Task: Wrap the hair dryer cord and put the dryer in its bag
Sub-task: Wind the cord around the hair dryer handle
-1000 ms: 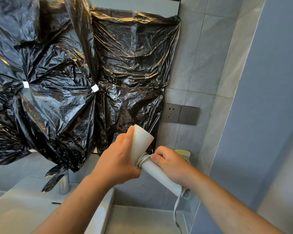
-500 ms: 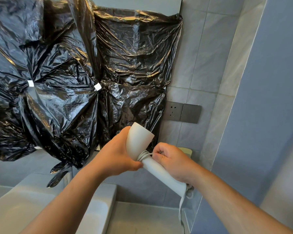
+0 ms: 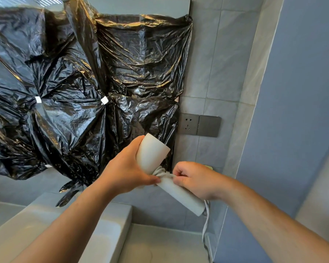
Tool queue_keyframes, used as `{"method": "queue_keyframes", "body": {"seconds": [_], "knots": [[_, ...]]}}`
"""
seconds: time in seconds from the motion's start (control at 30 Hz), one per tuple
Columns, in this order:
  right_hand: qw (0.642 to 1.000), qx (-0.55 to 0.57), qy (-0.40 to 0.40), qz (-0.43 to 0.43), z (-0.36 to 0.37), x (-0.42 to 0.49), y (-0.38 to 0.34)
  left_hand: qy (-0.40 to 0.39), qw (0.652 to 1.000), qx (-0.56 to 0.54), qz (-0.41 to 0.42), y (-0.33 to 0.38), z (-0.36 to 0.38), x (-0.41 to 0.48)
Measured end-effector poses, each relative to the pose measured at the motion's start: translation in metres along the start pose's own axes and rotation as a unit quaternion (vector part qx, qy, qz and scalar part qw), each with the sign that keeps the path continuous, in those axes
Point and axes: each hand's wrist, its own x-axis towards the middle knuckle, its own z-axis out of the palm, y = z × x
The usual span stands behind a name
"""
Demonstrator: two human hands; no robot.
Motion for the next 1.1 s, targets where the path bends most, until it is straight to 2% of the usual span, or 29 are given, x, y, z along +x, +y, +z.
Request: {"method": "queue_keyframes", "body": {"seconds": [0.07, 0.13, 0.3, 0.4, 0.57, 0.63, 0.73, 0.83, 0.97, 1.1], "knots": [[0.998, -0.057, -0.015, 0.003, -0.011, -0.004, 0.001, 0.015, 1.0, 0.011, 0.002, 0.008, 0.0, -0.003], [0.998, -0.065, 0.005, 0.003, -0.02, -0.006, 0.005, 0.028, 1.0, 0.007, 0.002, 0.011, -0.001, -0.005], [0.992, 0.128, 0.018, -0.005, -0.039, -0.003, 0.021, 0.032, 0.997, -0.073, 0.008, 0.013, -0.004, -0.013], [0.985, 0.172, 0.013, -0.014, -0.038, 0.002, 0.029, 0.038, 0.995, -0.087, 0.027, 0.017, -0.005, -0.019], [0.974, 0.222, 0.03, -0.044, -0.027, 0.003, 0.032, 0.058, 0.983, -0.171, 0.028, 0.027, -0.01, -0.023], [0.955, 0.289, 0.029, -0.052, -0.026, 0.002, 0.031, 0.063, 0.976, -0.209, 0.027, 0.03, -0.008, -0.022], [0.902, 0.426, 0.022, -0.06, -0.017, -0.001, 0.034, 0.088, 0.963, -0.255, 0.021, 0.032, -0.001, -0.02], [0.88, 0.467, 0.085, -0.027, 0.007, 0.004, 0.033, 0.133, 0.95, -0.283, -0.001, 0.036, 0.012, -0.015], [0.884, 0.457, 0.092, -0.03, 0.028, 0.006, 0.018, 0.225, 0.941, -0.25, -0.034, 0.043, 0.029, -0.007], [0.915, 0.399, 0.064, 0.01, 0.036, 0.001, 0.008, 0.293, 0.948, -0.109, -0.055, 0.049, 0.039, -0.008]]}}
